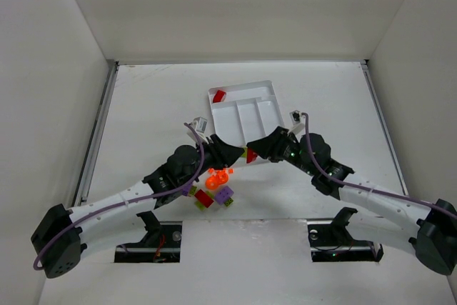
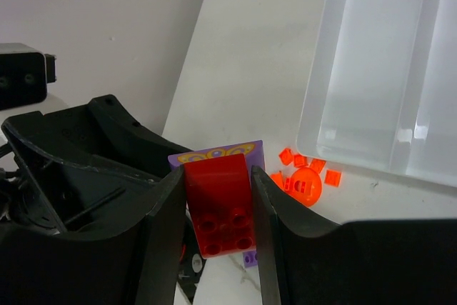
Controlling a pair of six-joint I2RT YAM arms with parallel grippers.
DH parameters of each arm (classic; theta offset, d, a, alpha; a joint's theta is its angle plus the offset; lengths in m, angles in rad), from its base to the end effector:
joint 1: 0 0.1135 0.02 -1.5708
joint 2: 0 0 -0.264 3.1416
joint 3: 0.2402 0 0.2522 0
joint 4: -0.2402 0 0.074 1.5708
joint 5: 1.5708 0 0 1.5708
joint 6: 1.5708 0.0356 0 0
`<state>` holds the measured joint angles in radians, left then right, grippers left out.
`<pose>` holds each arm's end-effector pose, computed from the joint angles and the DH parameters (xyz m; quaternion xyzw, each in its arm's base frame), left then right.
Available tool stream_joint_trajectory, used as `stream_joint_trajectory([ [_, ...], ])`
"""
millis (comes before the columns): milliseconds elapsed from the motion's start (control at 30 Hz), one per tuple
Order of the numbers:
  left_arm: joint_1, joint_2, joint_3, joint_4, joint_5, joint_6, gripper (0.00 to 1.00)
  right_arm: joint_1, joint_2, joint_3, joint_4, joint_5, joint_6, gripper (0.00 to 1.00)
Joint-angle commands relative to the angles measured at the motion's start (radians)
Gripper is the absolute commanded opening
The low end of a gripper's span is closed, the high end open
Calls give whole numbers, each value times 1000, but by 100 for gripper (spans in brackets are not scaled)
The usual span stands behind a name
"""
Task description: Sort the legos into containers by color
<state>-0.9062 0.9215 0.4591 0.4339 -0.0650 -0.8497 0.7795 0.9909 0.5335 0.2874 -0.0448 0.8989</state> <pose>0.1349 -0.1685 0.2651 -0.0024 0.7171 -0.5211 0.4629 0.1622 0.1625 0.2615 0.0312 0.7639 0.4909 0.4177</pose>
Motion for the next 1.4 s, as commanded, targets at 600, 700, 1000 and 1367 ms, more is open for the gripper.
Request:
stream_joint_trajectory([
  [600,-16,-61,0,92,-61,-11,8,-9,71,0,142,-1,60,35],
  [700,-13,-69,-5,92,-67,-11,7,-1,75,3,142,2,54,46],
  [1000,-6,-55,-5,83,-68,-9,6,34,80,3,128,37,23,62],
  [1367,2,-32,-8,63,-88,6,6,48,20,-3,33,115,-38,59],
])
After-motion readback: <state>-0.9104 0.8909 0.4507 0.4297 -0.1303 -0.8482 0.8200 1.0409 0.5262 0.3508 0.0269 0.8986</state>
